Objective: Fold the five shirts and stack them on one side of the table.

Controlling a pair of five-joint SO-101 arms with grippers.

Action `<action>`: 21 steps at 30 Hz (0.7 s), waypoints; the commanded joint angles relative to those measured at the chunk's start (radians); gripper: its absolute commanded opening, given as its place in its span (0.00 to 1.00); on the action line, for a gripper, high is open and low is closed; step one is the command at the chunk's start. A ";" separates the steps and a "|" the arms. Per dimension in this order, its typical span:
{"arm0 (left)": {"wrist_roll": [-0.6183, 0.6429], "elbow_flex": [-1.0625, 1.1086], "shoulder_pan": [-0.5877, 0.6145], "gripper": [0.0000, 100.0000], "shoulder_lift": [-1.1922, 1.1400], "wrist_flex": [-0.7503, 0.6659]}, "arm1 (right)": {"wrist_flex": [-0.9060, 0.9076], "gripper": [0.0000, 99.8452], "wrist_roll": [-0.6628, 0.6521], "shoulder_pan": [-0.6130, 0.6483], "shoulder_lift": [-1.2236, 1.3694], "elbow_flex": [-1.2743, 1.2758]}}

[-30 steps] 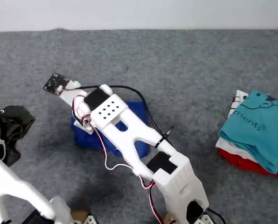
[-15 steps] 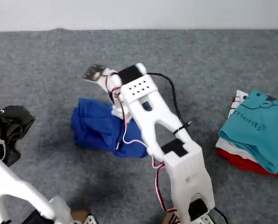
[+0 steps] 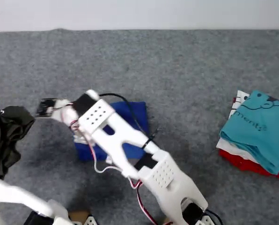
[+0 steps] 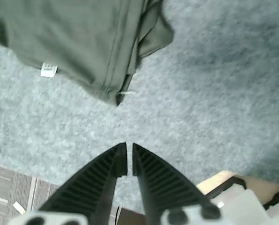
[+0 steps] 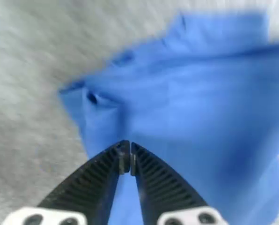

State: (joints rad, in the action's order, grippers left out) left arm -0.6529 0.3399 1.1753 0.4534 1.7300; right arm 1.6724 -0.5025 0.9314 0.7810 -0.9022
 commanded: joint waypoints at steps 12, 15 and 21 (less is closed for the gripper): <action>-0.035 -0.018 0.049 0.03 0.032 -0.002 | -0.030 0.01 -0.009 -0.271 0.093 -0.206; -0.035 -0.016 0.049 0.03 0.032 0.000 | -0.199 0.01 -0.005 -0.292 0.153 -0.206; -0.035 -0.016 0.054 0.03 0.032 0.003 | -0.430 0.01 -0.006 -0.251 0.237 -0.206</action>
State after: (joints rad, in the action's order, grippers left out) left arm -0.6820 0.3399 1.2244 0.4534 1.7300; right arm 1.3195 -0.5010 0.6552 1.0203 -1.0526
